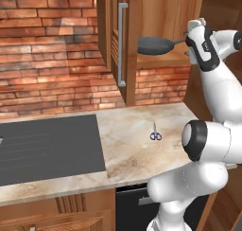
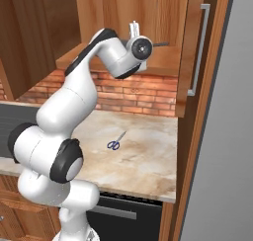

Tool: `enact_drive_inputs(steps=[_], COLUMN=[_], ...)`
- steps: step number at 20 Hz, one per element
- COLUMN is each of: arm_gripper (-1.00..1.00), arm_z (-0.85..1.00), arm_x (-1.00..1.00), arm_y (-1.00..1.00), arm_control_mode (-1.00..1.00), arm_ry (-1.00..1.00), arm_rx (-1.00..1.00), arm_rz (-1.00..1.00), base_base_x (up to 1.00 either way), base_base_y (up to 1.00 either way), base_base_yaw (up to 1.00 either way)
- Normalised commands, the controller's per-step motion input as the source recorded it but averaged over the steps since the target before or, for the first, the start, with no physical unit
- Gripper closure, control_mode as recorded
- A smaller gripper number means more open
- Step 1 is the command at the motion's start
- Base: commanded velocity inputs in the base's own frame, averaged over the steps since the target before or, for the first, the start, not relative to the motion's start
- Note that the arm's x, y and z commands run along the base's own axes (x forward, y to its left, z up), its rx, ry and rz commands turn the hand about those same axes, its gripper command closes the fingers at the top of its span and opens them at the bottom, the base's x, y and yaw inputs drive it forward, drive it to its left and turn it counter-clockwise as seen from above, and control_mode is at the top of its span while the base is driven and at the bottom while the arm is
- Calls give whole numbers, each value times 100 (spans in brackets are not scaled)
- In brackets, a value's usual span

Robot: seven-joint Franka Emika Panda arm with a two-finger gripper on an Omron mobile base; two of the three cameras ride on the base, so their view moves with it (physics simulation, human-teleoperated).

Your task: Pick the pan from the cabinet and place it on the stove. Then turn on the stove burner for the pan.

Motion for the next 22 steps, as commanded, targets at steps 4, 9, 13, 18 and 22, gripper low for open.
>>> enact_drive_inputs(steps=[4, 9, 13, 18, 22], arm_gripper=[-100, -100, -100, -100, -100], arm_z=[0, 1, 0, 0, 1], arm_x=[4, 0, 1, 13, 15], arm_y=[-28, -26, -25, -19, -30], arm_control_mode=[-100, -100, -100, -100, -100], arm_ry=[-3, -7, -7, -4, -5], arm_rx=[-9, -11, -11, -11, -13], arm_rz=[6, 5, 3, 0, 0], base_base_x=[0, 0, 0, 0, 0], base_base_y=[0, 0, 0, 0, 0], base_base_yaw=[0, 0, 0, 0, 0])
